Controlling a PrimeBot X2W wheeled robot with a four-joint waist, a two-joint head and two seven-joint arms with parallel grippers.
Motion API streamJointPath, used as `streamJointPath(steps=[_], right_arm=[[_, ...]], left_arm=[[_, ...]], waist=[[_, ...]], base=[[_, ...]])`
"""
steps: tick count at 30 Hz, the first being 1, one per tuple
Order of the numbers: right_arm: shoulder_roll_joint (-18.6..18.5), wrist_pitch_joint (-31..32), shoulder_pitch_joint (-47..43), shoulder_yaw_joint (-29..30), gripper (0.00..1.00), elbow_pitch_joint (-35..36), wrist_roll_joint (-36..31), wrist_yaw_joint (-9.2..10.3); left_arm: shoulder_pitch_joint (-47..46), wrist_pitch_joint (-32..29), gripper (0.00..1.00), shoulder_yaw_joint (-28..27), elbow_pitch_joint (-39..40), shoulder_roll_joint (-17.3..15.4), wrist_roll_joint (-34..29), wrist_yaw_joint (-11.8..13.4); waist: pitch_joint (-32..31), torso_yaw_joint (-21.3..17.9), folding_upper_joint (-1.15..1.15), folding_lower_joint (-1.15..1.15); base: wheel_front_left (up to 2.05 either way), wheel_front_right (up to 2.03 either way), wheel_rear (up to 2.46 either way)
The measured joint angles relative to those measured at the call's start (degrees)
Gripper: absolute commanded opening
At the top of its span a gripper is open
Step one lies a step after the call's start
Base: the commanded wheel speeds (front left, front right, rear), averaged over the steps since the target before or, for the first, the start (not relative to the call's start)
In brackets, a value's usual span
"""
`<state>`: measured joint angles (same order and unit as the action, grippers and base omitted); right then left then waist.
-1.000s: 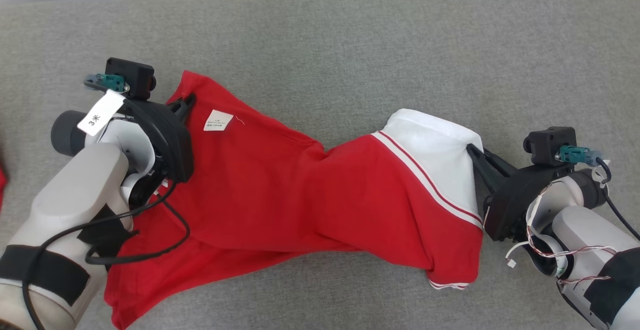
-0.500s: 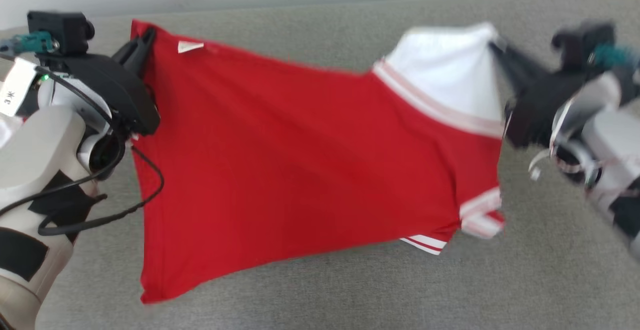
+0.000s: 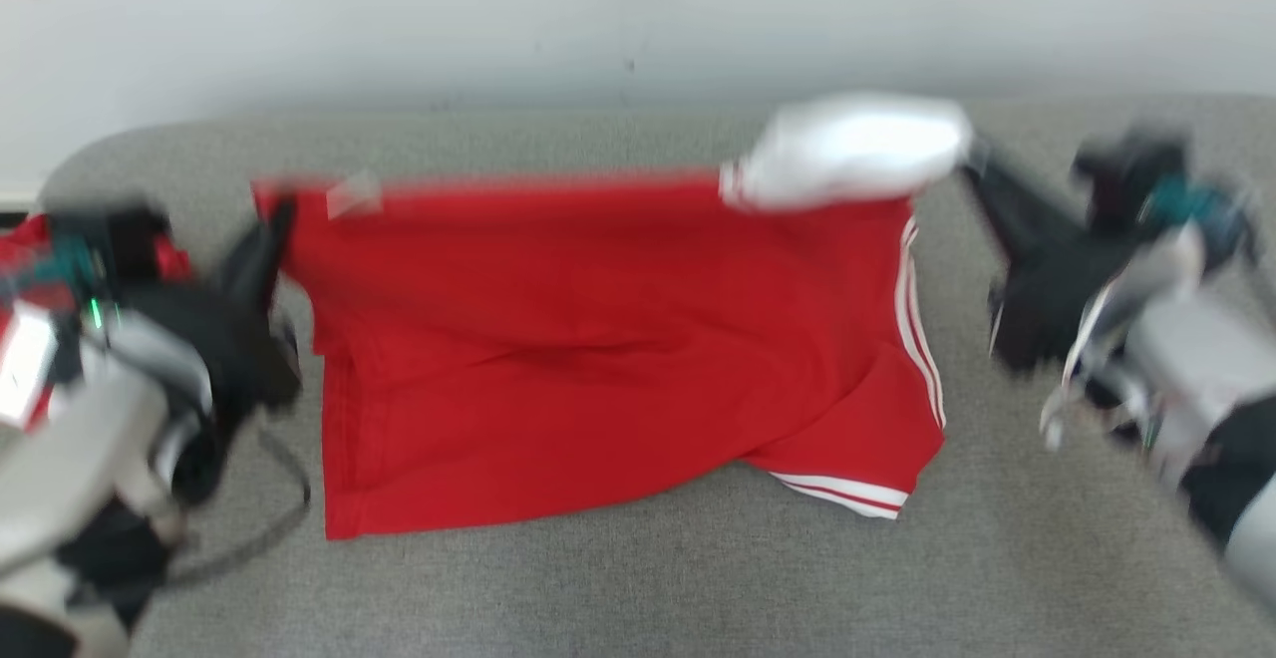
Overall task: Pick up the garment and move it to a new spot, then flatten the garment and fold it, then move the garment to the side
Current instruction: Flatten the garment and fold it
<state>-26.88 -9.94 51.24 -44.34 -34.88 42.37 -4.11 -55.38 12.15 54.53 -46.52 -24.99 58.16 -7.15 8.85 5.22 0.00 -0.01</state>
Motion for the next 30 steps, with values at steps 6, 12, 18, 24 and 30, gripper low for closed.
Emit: streamJointPath(steps=[6, 12, 18, 24, 30], right_arm=[[0.0, -1.2, -13.5, -3.0, 0.0, 1.0, 1.5, -0.69], [-2.0, -1.8, -22.1, -3.3, 0.0, 4.1, 3.4, -0.68], [-3.0, -1.6, -28.5, -4.3, 0.0, 5.5, 4.6, -0.34], [-4.1, -1.7, -31.9, -3.8, 0.0, 6.3, 6.3, 0.64], [-5.6, -1.5, -34.6, -2.9, 0.0, 7.4, 8.6, 0.66]], left_arm=[[13.9, 0.7, 0.0, 1.4, 1.5, -1.3, 1.2, 0.0], [24.9, 1.1, 0.0, 2.8, 5.6, -1.7, 1.9, 0.9], [28.8, 1.6, 0.0, 3.8, 8.4, -1.4, 2.7, 2.7], [30.6, 1.6, 0.0, 3.8, 10.9, -1.5, 2.3, 4.7], [32.0, 1.6, 0.0, 3.7, 13.8, -2.4, 1.2, 6.8]], waist=[[-3.7, -0.5, 0.0, 0.0], [-6.1, -2.3, 0.0, -0.01], [-6.7, -3.7, -0.01, -0.01], [-6.2, -3.9, 0.0, 0.01], [-6.6, -3.3, 0.0, 0.01]], base=[[0.0, 0.0, 0.0], [0.0, 0.0, 0.0], [0.0, 0.0, 0.0], [0.0, 0.0, 0.0], [0.0, 0.0, 0.0]])
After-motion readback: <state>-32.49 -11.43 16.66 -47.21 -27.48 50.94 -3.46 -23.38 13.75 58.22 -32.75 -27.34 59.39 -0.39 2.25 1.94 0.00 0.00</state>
